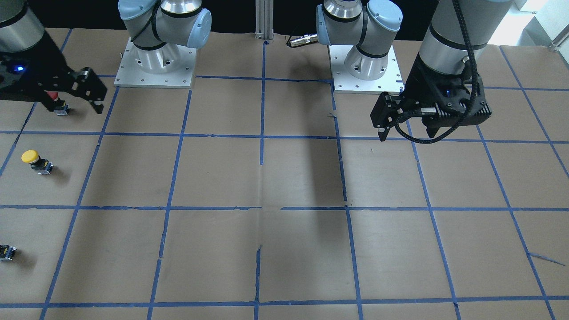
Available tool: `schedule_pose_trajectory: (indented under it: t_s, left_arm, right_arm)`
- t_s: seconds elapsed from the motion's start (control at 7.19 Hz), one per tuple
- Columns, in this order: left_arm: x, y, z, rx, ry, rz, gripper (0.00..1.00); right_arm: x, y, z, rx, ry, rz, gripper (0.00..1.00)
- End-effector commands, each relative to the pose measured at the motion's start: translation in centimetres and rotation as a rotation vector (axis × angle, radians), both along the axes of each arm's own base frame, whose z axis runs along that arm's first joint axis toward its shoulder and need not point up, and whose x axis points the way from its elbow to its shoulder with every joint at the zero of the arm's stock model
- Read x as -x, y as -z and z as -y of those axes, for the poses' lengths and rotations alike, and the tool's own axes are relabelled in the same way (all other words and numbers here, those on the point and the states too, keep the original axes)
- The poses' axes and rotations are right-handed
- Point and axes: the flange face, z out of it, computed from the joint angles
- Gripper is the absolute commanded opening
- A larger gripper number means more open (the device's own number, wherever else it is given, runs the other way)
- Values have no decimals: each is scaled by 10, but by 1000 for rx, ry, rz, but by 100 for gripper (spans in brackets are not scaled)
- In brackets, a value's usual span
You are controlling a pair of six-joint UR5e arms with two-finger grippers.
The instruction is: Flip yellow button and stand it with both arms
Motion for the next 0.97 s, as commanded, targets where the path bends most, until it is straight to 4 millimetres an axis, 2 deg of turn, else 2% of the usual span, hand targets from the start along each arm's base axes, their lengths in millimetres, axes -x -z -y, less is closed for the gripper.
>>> schedule_pose_trajectory:
  t_s: [0.0, 0.14, 0.28, 0.42, 0.7, 0.83]
  left_arm:
    - [0, 2, 0, 6, 2, 1, 100]
    - [0, 3, 0, 4, 1, 1, 100]
    - [0, 5, -1, -1, 2, 1, 100]
    - [-1, 5, 0, 1, 1, 1, 100]
    - [-1, 5, 0, 1, -1, 1, 100]
    - [-1, 5, 0, 1, 1, 0, 100]
  right_arm:
    - [-94, -30, -25, -13, -27, 5, 100]
    - [-116, -33, -34, -16, -36, 45, 100]
    - [-117, -24, -41, -66, -36, 57, 100]
    - [-110, -18, -41, -84, -22, 51, 100]
    - [-84, -17, -36, -88, 24, 23, 100]
    - [-79, -19, -38, -101, 44, 22, 100]
